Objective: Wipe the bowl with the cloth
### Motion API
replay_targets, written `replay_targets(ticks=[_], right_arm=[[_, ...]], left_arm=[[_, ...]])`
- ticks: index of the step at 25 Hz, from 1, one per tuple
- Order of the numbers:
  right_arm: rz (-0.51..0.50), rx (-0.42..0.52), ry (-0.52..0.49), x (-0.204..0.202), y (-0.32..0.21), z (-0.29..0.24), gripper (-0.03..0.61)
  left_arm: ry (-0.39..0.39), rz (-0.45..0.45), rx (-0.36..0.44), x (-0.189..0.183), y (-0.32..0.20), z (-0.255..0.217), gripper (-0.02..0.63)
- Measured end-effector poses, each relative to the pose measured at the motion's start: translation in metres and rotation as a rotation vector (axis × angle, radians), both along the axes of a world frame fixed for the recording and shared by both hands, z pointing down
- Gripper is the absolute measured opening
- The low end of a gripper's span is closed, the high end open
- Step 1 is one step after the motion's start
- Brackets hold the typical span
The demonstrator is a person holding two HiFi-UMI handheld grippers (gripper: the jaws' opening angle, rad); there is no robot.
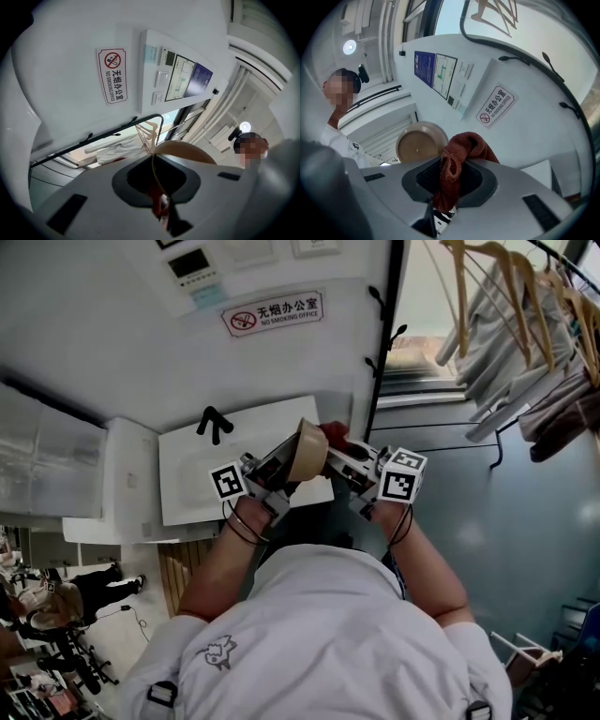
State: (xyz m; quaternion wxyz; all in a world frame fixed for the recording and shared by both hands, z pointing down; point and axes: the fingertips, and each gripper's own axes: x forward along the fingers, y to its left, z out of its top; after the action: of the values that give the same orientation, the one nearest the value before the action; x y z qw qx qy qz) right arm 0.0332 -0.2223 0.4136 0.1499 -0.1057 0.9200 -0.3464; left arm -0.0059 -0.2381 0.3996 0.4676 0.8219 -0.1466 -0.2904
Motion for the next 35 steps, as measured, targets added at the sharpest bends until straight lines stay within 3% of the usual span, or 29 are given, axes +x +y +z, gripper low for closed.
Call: replay_targets(ticks=[3,8,12,19,26,32,35], right_arm=[[-0.067,0.0,0.025,-0.02,0.024,0.013,0.078],[-0.122,-0.026,0.004,-0.024,0.053,0.023,0.078],[-0.022,-0.027,0.009,-0.003,0.042,0.019,0.08],[0.218,-0.102,0.116,0.045,-0.005,0.052,0.08],[0.33,-0.155,0.239,0.065,-0.018,0.097,0.08],[0.294,-0.191,0.335,0.056,-0.016,0.14,0.08],[0.266,-0.179,0.444,0.053,-0.008,0.164,0.08]], left_arm=[[-0.067,-0.082,-0.022,-0.013,-0.016,0.009,0.028],[-0.38,-0.204,-0.046,-0.041,-0.03,0.047,0.031],[-0.611,-0.26,-0.043,-0.059,-0.033,0.078,0.029],[-0.876,-0.228,0.013,-0.061,-0.022,0.117,0.025],[-0.952,-0.224,-0.023,-0.072,-0.021,0.16,0.026],[-0.989,-0.228,-0.077,-0.083,-0.03,0.199,0.026],[-1.017,-0.222,-0.074,-0.082,-0.029,0.216,0.026]])
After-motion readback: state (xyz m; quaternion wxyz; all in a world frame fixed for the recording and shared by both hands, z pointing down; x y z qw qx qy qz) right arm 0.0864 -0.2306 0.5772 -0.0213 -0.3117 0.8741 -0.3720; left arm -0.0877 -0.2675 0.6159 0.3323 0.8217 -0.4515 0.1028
